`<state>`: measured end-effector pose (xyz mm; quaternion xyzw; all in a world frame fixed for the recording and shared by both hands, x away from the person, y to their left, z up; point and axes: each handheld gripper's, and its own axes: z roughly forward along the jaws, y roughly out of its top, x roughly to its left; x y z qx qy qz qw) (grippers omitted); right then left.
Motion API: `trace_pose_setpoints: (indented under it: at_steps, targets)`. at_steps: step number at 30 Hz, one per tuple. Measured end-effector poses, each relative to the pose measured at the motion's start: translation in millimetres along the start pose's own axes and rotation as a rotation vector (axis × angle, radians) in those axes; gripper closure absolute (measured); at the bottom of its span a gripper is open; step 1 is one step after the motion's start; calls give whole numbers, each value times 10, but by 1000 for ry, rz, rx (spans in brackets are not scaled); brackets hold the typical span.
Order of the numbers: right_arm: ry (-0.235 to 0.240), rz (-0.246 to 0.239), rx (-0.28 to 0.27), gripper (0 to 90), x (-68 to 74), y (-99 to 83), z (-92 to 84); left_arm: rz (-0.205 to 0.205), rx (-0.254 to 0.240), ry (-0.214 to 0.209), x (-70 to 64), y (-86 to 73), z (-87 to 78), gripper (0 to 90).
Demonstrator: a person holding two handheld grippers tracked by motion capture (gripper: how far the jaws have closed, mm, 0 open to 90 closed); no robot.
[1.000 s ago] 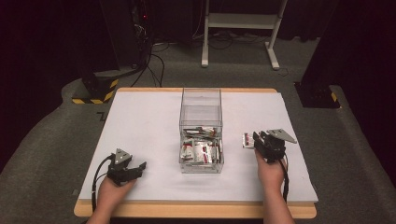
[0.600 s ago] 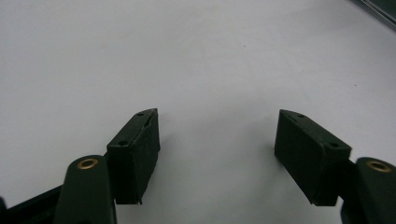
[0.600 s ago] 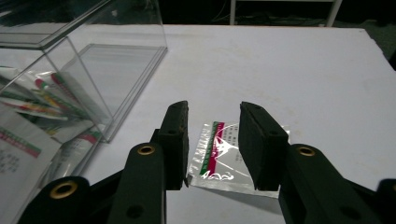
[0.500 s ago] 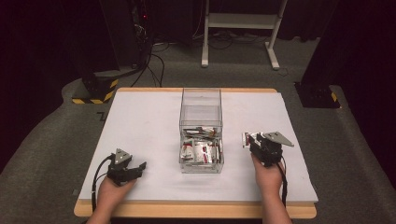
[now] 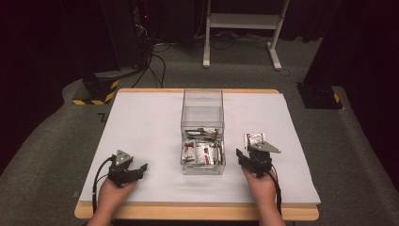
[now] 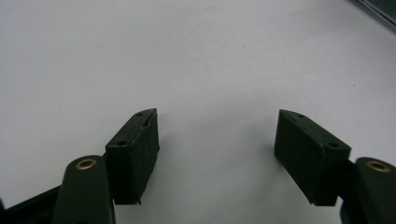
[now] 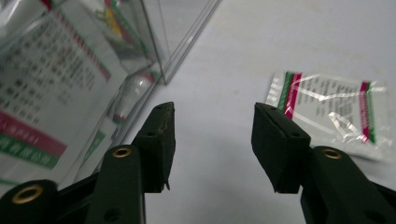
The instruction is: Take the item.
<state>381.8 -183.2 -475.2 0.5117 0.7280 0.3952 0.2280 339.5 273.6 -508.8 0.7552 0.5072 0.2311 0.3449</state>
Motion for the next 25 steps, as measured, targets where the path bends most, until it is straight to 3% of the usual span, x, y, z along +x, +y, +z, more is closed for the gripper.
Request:
trace_pose_setpoints:
  at_steps: [3,7,11,18,21,25]
  targets:
    - [14,-11,42,450,47,-116,5,0,0,0,0,0,0,309]
    - [9,-41,137,345,93,-268,76,0,0,0,-1,0,0,307]
    - [-14,-104,150,285,156,-283,107,2,0,2,-1,-1,0,305]
    - [-26,-97,142,259,157,-295,109,3,0,1,0,0,0,303]
    - [-55,-86,148,193,159,-292,120,1,0,0,-1,0,1,302]
    - [-49,-77,149,192,146,-291,124,2,0,0,-1,0,1,302]
